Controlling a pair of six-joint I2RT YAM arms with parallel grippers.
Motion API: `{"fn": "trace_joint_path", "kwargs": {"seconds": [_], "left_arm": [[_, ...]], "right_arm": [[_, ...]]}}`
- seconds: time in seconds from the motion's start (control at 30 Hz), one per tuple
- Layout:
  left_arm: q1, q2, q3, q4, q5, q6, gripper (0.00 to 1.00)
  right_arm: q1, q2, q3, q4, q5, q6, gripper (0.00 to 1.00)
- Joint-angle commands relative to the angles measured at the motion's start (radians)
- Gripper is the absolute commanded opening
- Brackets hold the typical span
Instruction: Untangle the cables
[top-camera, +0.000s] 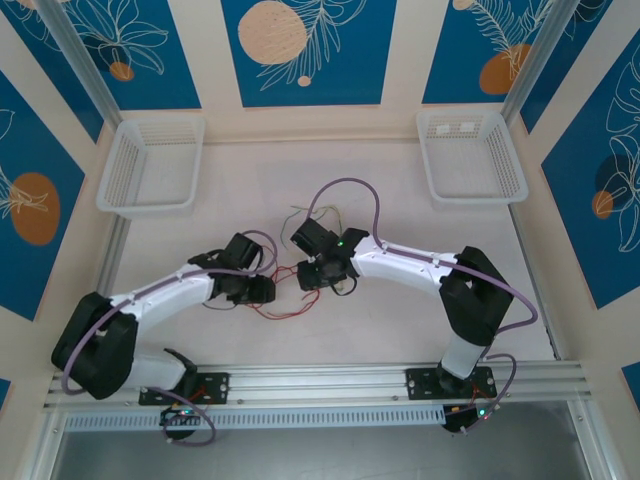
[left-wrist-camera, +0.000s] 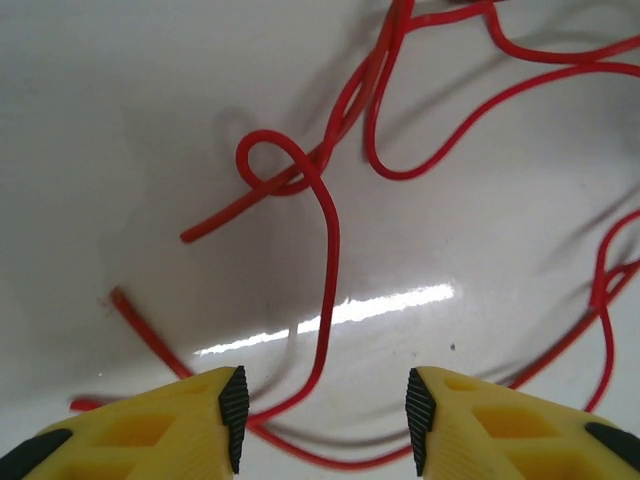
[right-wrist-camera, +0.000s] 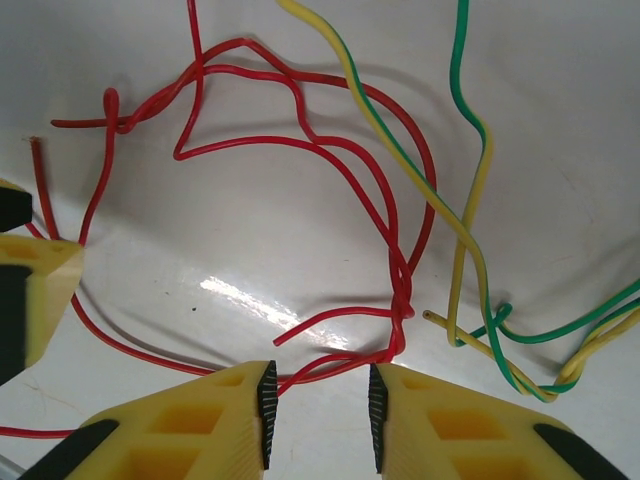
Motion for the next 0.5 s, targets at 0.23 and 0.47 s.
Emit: {"fn": "trace_joint_path", "kwargs": {"seconds": [0.23, 0.47], "left_arm": [[-0.018, 0.037, 0.003, 0.018, -0.096, -0.001, 0.07], [-0.018, -0.019, 0.042, -0.071, -0.149, 0.030, 0.00]], "right_arm": [[-0.005, 0.010, -0.033, 0.019, 0.005, 0.038, 0.33], [0.004, 0.042, -0.002, 0.000, 0.026, 0.034, 0.33]]}}
